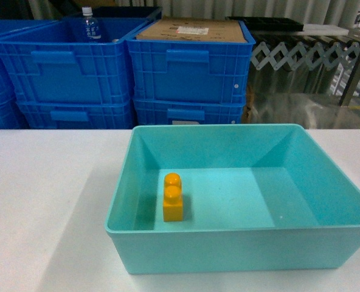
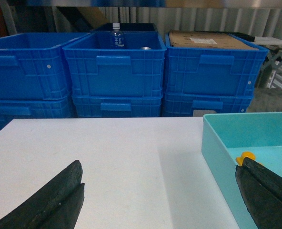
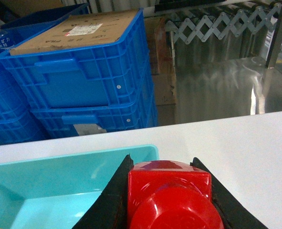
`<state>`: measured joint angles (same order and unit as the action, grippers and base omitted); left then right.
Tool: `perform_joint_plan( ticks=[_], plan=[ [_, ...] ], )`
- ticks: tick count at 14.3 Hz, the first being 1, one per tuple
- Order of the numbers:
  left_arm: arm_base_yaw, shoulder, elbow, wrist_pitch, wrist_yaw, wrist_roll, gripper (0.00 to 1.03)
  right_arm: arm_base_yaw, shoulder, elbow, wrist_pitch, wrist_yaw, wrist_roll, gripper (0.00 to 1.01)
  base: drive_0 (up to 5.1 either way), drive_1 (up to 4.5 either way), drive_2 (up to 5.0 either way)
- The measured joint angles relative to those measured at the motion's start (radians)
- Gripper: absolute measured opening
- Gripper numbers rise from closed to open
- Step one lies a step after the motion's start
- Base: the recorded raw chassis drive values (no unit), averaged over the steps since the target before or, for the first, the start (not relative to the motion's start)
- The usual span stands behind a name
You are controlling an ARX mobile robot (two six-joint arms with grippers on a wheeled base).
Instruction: Pick red block from blue box to shelf
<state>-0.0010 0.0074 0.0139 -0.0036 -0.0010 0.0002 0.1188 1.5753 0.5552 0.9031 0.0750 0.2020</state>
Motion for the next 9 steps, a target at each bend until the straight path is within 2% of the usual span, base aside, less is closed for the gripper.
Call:
perform_joint_plan(
  ticks=[5, 9],
  plan=[
    [0.0, 0.0, 0.0, 0.0, 0.0, 0.0, 0.98, -0.029, -0.073, -0.063, -0.02, -0.004, -0.011, 0.27, 0.0, 0.0, 0.0],
    [0.0, 0.0, 0.0, 0.0, 0.0, 0.0, 0.98, -0.012, -0.206, -0.11, -0.069, -0.009, -0.013, 0.27, 0.0, 0.0, 0.0]
  ],
)
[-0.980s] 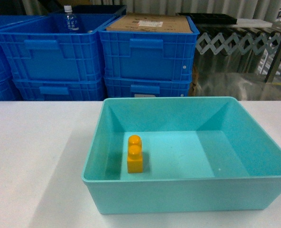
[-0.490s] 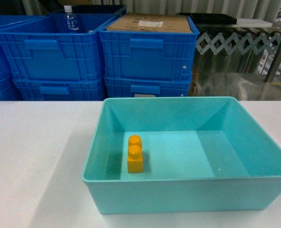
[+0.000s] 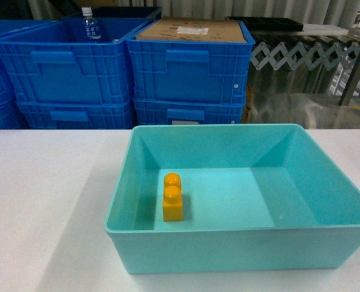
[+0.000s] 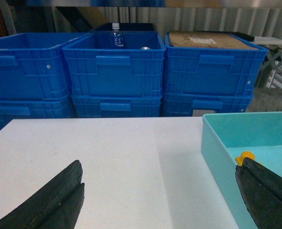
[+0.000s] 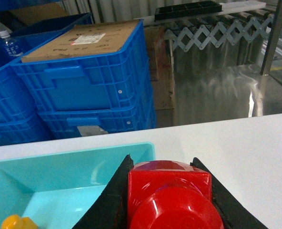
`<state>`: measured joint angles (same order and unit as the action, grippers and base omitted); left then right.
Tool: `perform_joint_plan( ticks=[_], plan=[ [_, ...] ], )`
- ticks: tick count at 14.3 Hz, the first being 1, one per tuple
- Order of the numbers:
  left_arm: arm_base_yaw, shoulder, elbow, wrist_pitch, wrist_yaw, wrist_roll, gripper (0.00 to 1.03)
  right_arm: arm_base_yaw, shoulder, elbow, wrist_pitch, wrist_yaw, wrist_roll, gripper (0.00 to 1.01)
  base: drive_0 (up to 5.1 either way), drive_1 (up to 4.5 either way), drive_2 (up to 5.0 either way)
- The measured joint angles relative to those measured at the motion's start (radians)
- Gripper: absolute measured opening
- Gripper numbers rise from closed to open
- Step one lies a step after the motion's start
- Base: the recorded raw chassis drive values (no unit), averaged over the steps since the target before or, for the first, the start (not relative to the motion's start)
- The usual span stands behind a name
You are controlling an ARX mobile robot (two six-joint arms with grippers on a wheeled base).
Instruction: Pick red block from blue box to shelf
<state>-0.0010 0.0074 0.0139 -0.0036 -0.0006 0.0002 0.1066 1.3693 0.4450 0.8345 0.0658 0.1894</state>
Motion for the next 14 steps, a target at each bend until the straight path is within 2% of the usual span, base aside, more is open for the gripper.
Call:
perform_joint_plan(
  ticks=[3, 6, 14],
  plan=[
    [0.0, 0.0, 0.0, 0.0, 0.0, 0.0, 0.98, 0.006, -0.009, -0.021, -0.009, 0.005, 0.002, 0.27, 0.0, 0.0, 0.0],
    [0.0, 0.0, 0.0, 0.0, 0.0, 0.0, 0.98, 0.005, -0.002, -0.037, 0.003, -0.003, 0.023, 0.27, 0.0, 0.0, 0.0],
    [0.0, 0.0, 0.0, 0.0, 0.0, 0.0, 0.98, 0.005, -0.002, -0.037, 0.004, -0.004, 0.024, 0.27, 0.0, 0.0, 0.0]
  ],
)
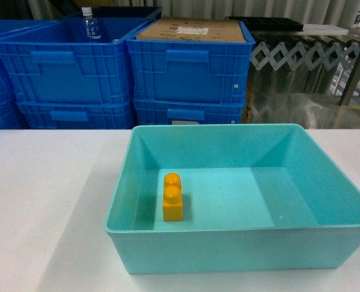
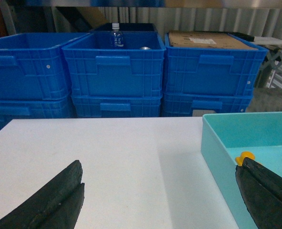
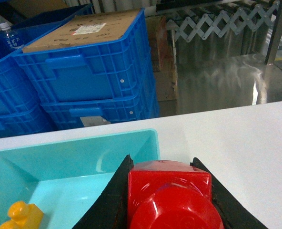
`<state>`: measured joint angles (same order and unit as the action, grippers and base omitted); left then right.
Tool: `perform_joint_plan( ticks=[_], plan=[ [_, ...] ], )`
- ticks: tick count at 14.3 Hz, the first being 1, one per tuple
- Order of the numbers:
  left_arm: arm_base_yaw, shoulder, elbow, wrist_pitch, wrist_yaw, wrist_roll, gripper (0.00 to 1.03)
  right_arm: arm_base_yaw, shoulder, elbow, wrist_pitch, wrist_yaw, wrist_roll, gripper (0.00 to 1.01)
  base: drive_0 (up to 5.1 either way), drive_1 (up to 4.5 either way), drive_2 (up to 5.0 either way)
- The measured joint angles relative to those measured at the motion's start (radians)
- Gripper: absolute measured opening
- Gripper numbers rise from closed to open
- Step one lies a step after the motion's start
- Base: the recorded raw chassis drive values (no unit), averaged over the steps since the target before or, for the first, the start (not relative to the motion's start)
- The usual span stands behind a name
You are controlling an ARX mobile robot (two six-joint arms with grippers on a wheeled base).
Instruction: Pick red block from blue box to shelf
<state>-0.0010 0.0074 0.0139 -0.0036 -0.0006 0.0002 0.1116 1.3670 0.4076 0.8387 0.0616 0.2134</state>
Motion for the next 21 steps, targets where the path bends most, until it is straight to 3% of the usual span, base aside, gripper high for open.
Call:
perform_joint_plan(
  ticks=[21],
  plan=[
    [0.0, 0.0, 0.0, 0.0, 0.0, 0.0, 0.98, 0.0, 0.0, 0.0, 0.0, -0.006, 0.0, 0.27, 0.0, 0.0, 0.0]
  ],
)
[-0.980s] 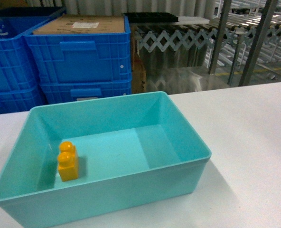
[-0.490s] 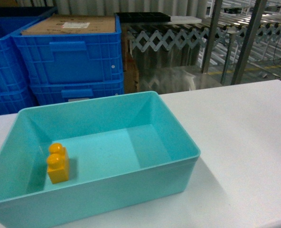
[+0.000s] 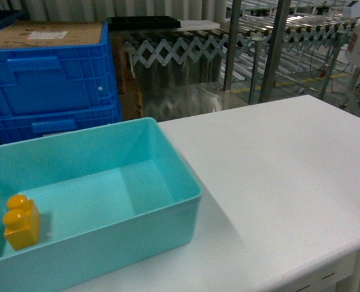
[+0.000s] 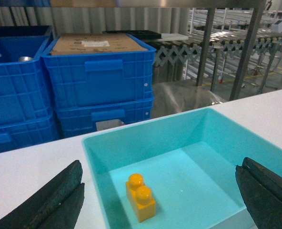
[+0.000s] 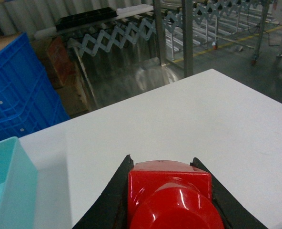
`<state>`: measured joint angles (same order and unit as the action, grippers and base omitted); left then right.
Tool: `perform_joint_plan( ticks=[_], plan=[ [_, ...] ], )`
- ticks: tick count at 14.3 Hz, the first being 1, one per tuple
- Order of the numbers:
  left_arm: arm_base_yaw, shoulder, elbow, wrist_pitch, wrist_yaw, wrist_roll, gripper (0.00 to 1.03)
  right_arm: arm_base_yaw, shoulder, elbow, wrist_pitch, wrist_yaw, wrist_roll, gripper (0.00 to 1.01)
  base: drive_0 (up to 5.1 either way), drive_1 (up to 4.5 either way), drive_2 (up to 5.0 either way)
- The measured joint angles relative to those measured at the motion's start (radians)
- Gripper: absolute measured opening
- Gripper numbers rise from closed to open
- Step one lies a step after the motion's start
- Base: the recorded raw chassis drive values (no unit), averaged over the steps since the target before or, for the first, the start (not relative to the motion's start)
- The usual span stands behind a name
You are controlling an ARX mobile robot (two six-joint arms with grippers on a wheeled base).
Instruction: Pick red block from blue box to shelf
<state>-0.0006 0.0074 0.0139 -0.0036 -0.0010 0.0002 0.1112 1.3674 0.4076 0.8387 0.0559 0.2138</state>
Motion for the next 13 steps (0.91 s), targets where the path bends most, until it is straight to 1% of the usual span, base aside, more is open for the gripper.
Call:
perform_joint_plan(
  ticks=[2, 13],
  plan=[
    [0.0, 0.0, 0.0, 0.0, 0.0, 0.0, 0.98, 0.0, 0.0, 0.0, 0.0, 0.0, 0.0, 0.27, 0.0, 0.0, 0.0],
    [0.0, 0.0, 0.0, 0.0, 0.0, 0.0, 0.98, 0.0, 0.0, 0.0, 0.0, 0.0, 0.003, 0.27, -1.5, -1.53, -1.5]
  ],
)
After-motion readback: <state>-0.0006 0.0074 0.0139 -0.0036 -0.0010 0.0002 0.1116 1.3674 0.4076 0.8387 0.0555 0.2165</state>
